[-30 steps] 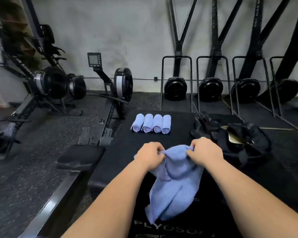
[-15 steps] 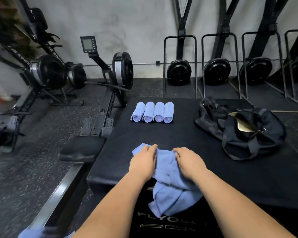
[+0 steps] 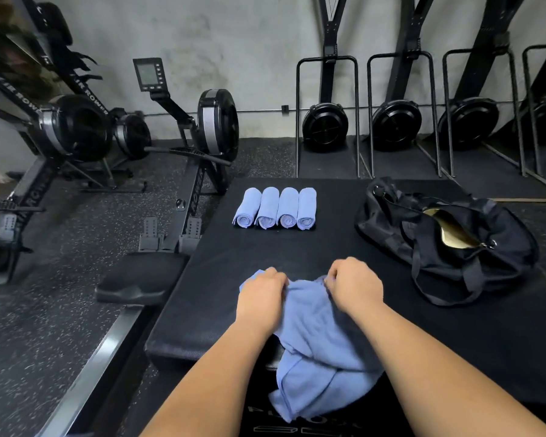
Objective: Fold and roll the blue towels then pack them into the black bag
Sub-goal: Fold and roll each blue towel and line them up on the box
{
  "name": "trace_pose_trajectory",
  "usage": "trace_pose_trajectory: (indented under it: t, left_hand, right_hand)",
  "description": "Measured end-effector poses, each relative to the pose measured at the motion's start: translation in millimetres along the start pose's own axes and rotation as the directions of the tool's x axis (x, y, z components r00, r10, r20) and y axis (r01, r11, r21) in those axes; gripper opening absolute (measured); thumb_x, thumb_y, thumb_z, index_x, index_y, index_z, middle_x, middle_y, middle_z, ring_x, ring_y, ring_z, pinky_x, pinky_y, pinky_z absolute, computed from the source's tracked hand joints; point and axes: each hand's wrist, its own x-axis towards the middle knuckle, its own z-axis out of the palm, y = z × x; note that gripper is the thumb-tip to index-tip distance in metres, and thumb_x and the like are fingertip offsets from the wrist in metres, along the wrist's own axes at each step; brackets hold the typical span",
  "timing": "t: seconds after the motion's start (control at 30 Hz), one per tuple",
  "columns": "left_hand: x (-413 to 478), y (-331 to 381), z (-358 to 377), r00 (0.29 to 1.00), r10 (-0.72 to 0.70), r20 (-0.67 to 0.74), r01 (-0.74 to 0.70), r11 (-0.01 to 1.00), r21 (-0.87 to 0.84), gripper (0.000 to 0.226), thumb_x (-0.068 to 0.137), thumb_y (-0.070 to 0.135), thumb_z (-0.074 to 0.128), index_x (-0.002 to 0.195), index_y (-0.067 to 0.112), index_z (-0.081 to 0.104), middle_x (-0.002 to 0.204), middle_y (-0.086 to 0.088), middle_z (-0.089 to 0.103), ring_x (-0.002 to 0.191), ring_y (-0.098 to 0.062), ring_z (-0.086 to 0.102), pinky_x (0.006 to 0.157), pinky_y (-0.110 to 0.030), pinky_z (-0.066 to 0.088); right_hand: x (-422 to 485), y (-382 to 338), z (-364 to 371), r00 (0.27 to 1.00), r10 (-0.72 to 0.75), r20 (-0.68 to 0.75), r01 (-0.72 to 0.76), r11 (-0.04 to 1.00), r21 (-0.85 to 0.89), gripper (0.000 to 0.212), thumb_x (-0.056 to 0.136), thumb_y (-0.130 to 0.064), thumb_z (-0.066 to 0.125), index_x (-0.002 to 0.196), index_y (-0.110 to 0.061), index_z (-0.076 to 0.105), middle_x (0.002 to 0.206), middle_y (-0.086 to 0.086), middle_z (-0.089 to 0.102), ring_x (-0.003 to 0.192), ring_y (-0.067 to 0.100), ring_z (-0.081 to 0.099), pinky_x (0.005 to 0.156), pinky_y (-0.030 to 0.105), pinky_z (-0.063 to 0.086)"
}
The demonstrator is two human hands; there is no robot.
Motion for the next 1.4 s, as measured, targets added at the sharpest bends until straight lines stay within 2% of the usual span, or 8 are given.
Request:
trace_pose_trajectory:
  t: [0.1, 0.2, 0.53, 0.67, 0.8, 1.0, 1.17, 1.4]
  left_hand:
    - [12, -5, -7, 0.970, -0.007, -0.242, 0.021, 0.998, 0.052, 0.013, 0.090, 0.013, 0.060, 0.089, 0.026, 0.061, 0.089, 0.006, 0.053, 0.076, -0.024, 0.050, 0.065, -0.039, 0.036]
    - [12, -11, -6, 0.986, -0.023, -0.162, 0.055, 0.979, 0.196, 0.008, 0.091, 0.023, 0.056, 0.095, 0.027, 0.060, 0.096, 0.005, 0.055, 0.088, -0.024, 0.050, 0.069, -0.037, 0.028]
    - [-12, 8, 20, 0.977, 0.162, 0.139, -0.136, 0.975, -0.177, 0.052, 0.081, 0.027, 0.044, 0.131, 0.022, 0.058, 0.131, 0.004, 0.056, 0.125, -0.022, 0.049, 0.104, -0.038, 0.045]
    - [-15, 8, 15, 0.986, 0.155, 0.059, -0.145, 0.979, -0.143, 0.007, 0.092, 0.030, 0.046, 0.096, 0.030, 0.052, 0.097, 0.010, 0.058, 0.098, -0.021, 0.052, 0.079, -0.043, 0.052]
    - [-9, -2, 20, 0.991, 0.130, -0.043, -0.134, 0.986, -0.103, 0.032, 0.102, 0.036, 0.044, 0.124, 0.023, 0.063, 0.119, 0.005, 0.061, 0.106, -0.023, 0.054, 0.087, -0.041, 0.050]
    - [16, -4, 18, 0.992, -0.120, -0.043, 0.115, 0.987, -0.109, 0.036, 0.107, 0.030, 0.041, 0.140, 0.023, 0.055, 0.127, 0.000, 0.064, 0.111, -0.029, 0.055, 0.091, -0.043, 0.046]
    - [43, -9, 15, 0.992, -0.119, 0.043, 0.123, 0.987, -0.103, 0.022, 0.099, 0.034, 0.057, 0.120, 0.030, 0.065, 0.111, 0.004, 0.069, 0.106, -0.027, 0.064, 0.091, -0.043, 0.047]
    - [51, 8, 22, 0.894, 0.069, -0.443, -0.107, 0.992, -0.061, 0.021, 0.085, 0.010, 0.060, 0.102, 0.020, 0.069, 0.105, -0.002, 0.057, 0.090, -0.026, 0.049, 0.074, -0.037, 0.034]
  right_hand:
    - [19, 11, -23, 0.936, 0.292, -0.195, -0.219, 0.920, 0.326, 0.014, 0.101, -0.032, 0.053, 0.100, -0.021, 0.063, 0.109, 0.011, 0.067, 0.103, 0.037, 0.065, 0.075, 0.037, 0.044]
    - [31, 33, -32, 0.907, 0.402, -0.127, -0.353, 0.889, 0.290, 0.015, 0.099, -0.028, 0.056, 0.110, -0.018, 0.059, 0.118, 0.016, 0.067, 0.109, 0.039, 0.065, 0.080, 0.041, 0.048]
    - [-13, 27, 29, 0.953, -0.292, 0.075, 0.294, 0.956, -0.016, 0.043, 0.107, -0.044, 0.045, 0.144, -0.023, 0.054, 0.151, -0.004, 0.051, 0.138, 0.021, 0.045, 0.102, 0.041, 0.047]
    - [-22, 29, 36, 0.996, -0.084, -0.020, 0.079, 0.980, -0.182, 0.059, 0.106, -0.057, 0.020, 0.120, -0.021, 0.065, 0.129, -0.002, 0.067, 0.122, 0.020, 0.057, 0.089, 0.038, 0.047]
    - [-13, 24, 35, 0.983, -0.120, -0.136, 0.075, 0.952, -0.298, 0.067, 0.103, -0.057, 0.018, 0.107, -0.015, 0.070, 0.108, 0.007, 0.071, 0.105, 0.030, 0.064, 0.089, 0.043, 0.045]
    - [-7, 26, 53, 0.939, -0.261, 0.226, 0.296, 0.945, -0.137, 0.077, 0.100, -0.073, 0.013, 0.166, -0.033, 0.015, 0.176, -0.002, 0.000, 0.162, 0.022, -0.004, 0.130, 0.044, 0.005]
    - [-9, 35, 64, 0.949, -0.298, 0.103, 0.310, 0.942, -0.131, 0.081, 0.095, -0.075, 0.004, 0.166, -0.037, 0.017, 0.176, -0.005, 0.001, 0.162, 0.019, -0.003, 0.130, 0.041, 0.004]
    - [-11, 33, 67, 0.964, -0.265, -0.019, 0.263, 0.962, -0.072, 0.078, 0.098, -0.073, 0.013, 0.166, -0.036, 0.021, 0.175, -0.005, 0.011, 0.162, 0.020, 0.002, 0.131, 0.043, 0.007]
